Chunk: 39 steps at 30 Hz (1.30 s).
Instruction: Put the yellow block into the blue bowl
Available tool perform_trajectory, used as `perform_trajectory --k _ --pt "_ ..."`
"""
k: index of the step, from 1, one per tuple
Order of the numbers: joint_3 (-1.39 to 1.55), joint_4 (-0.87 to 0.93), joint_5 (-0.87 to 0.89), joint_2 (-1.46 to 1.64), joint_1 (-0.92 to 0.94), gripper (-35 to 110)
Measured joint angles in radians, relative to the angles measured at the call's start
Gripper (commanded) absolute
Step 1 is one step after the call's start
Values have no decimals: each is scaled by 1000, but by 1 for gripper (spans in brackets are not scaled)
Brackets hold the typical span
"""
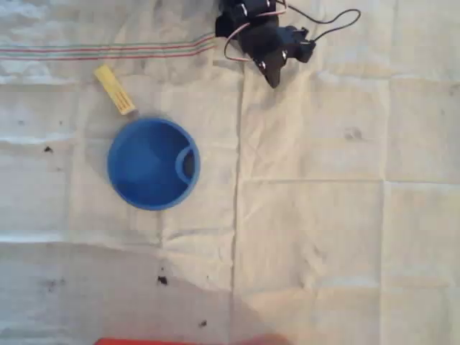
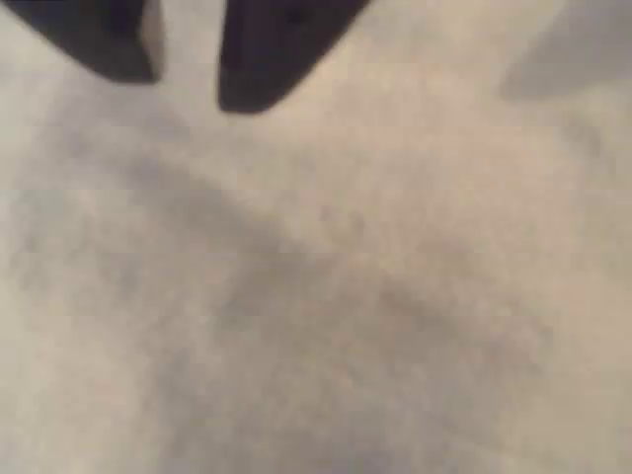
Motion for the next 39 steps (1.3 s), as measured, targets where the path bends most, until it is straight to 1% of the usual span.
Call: perform_trajectory --k 33,39 --pt "-5 0 0 0 0 0" --pt "-155 0 -9 0 0 0"
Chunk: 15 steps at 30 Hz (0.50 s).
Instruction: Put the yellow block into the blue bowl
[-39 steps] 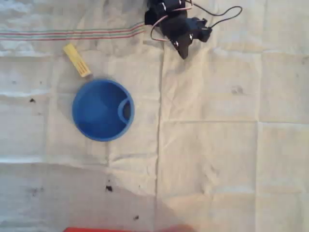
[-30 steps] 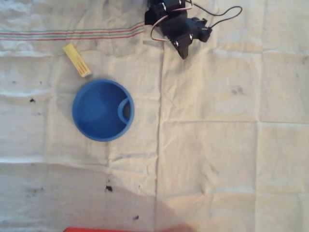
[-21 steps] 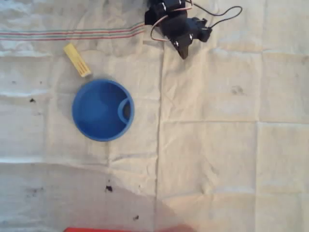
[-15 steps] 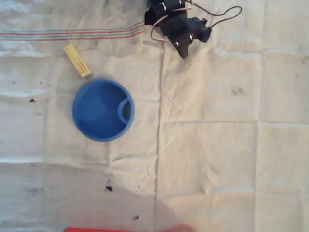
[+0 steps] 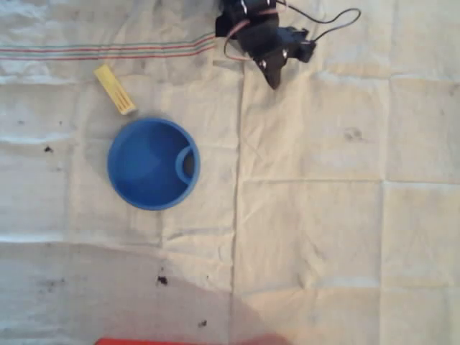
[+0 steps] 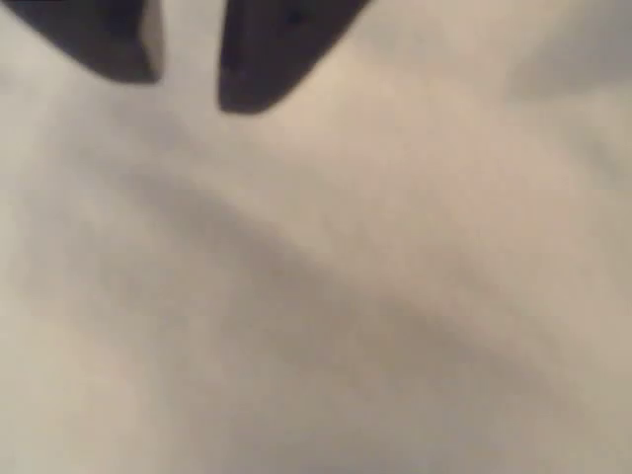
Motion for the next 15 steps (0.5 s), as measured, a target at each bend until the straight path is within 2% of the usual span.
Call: perform_trajectory --k 7,12,15 --pt "-374 2 0 -15 3 0" --pt "-603 12 0 -255 32 0" --pt "-776 60 0 -471 127 0"
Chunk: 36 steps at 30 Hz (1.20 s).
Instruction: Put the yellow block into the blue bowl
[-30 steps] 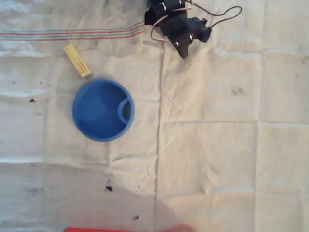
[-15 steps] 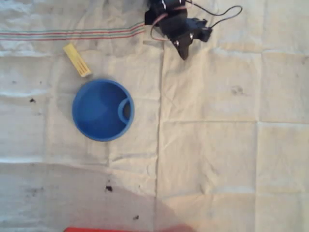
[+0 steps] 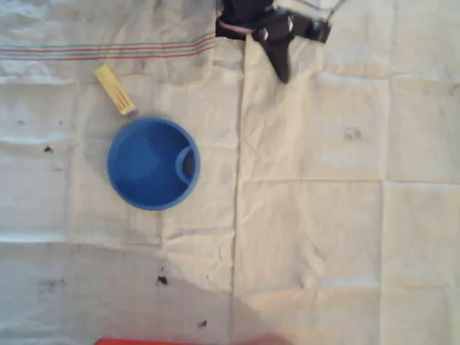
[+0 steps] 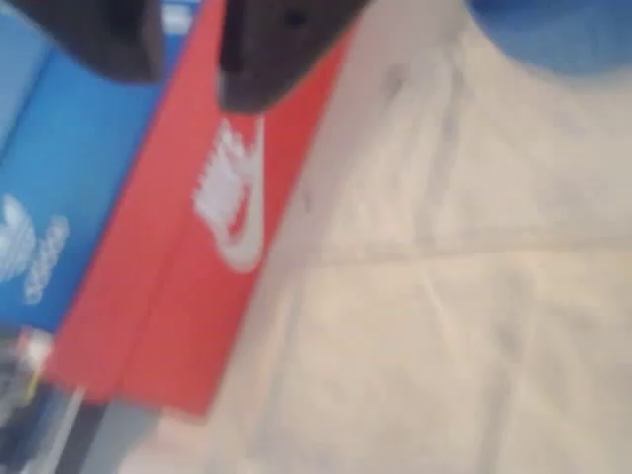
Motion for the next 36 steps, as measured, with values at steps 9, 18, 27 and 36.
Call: perform_trajectory --k 9,18,27,36 --pt "-594 239 147 -620 396 0" --pt "-824 535 399 -686 756 0" --pt "-765 549 471 -781 999 0" --pt "-606 430 474 -934 1097 0"
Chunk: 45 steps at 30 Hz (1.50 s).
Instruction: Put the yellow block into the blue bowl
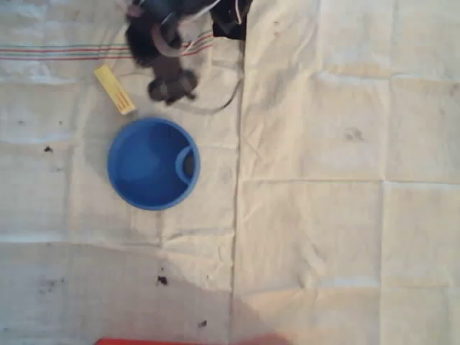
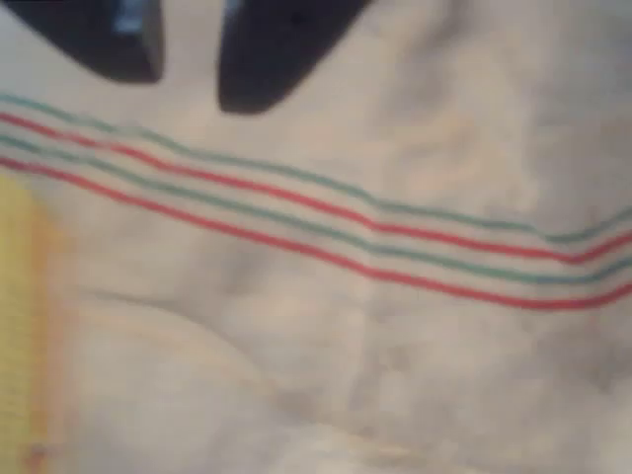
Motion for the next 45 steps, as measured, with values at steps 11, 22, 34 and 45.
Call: perform_trajectory --k 11,22,34,45 --pt "17 -147 0 -155 92 0" --pt "17 -236 0 -218 103 0" --pt "17 -293 0 -218 103 28" --pt "17 -293 0 -299 103 38"
